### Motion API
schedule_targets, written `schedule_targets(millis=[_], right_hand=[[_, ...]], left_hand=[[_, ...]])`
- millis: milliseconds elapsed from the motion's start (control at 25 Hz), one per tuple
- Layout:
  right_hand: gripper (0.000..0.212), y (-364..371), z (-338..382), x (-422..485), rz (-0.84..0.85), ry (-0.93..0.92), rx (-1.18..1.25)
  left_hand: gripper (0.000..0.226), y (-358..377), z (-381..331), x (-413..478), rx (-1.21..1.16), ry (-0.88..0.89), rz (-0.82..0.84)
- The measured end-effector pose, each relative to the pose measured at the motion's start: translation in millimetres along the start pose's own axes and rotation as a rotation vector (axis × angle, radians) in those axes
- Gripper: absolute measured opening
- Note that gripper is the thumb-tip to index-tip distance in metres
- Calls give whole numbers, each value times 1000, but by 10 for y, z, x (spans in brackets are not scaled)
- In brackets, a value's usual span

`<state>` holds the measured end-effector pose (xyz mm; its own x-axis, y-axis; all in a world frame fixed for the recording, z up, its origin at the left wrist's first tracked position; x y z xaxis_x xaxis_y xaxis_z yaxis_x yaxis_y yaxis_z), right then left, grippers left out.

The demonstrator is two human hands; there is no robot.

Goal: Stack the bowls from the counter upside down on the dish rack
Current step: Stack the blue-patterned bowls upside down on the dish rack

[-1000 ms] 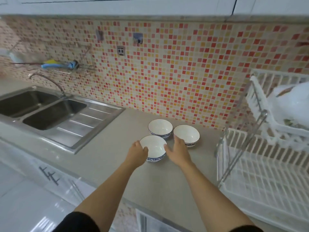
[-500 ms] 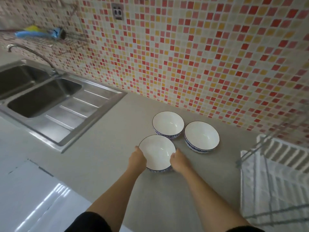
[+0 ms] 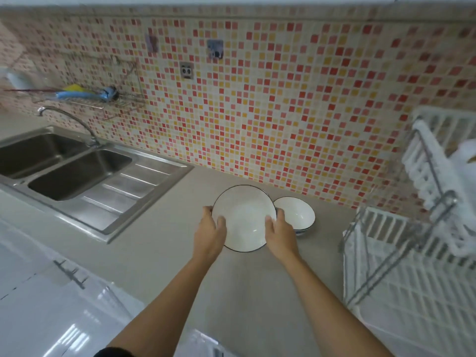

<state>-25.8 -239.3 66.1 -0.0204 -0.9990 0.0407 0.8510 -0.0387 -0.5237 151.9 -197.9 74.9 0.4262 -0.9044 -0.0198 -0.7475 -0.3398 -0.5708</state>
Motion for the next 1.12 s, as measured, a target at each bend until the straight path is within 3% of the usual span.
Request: schedule_targets(millis=[240,320,400,480,560,640,760,920,1120], right_hand=[[46,-1207,1114,-1042,-122,-168,452],[56,-1632,1382,-1294,-128,-234,523],[48,-2060,1553,-1468,-136,-310,609],[41,-2549,1539,-1633,-116,-431,595],[58,-3026,1529,-1793,-104,-484,504],[66,-3445,1511,-1905,-26,-459,456],[57,-4212,1329,-2015,-58,-485,397],[49,-5237,917,-1916,-176,-472,356],[76,-6028,280,-1620,-196,-513,123]], left_hand=[[15,-690,-1240,-975,-633,205,-94],[16,-834,-1626,-1228,-751,297,-78],[12,-919,-2007,-1516,-813,427,-53],[33,-880,-2378,-1781,-859,568,17],[58,-735,-2738,-2021,-875,679,118],[53,-502,-3096,-2250,-867,776,230],[49,-46,-3648,-2480,-826,875,359],[73,626,-4410,-2731,-462,1019,357],[91,1444,-4943,-2922,-87,1039,490]])
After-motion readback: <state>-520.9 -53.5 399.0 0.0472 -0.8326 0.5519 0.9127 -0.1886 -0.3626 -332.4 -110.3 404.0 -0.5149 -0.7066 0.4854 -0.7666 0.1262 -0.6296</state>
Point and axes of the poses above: each hand's wrist, its own x-axis towards the middle knuckle, its own y-axis out of the palm, z = x × y, the point moved 6 cm from there along x, towards the middle knuckle, and after that the axes turned 7 degrees about x, right-handed, at the moved point
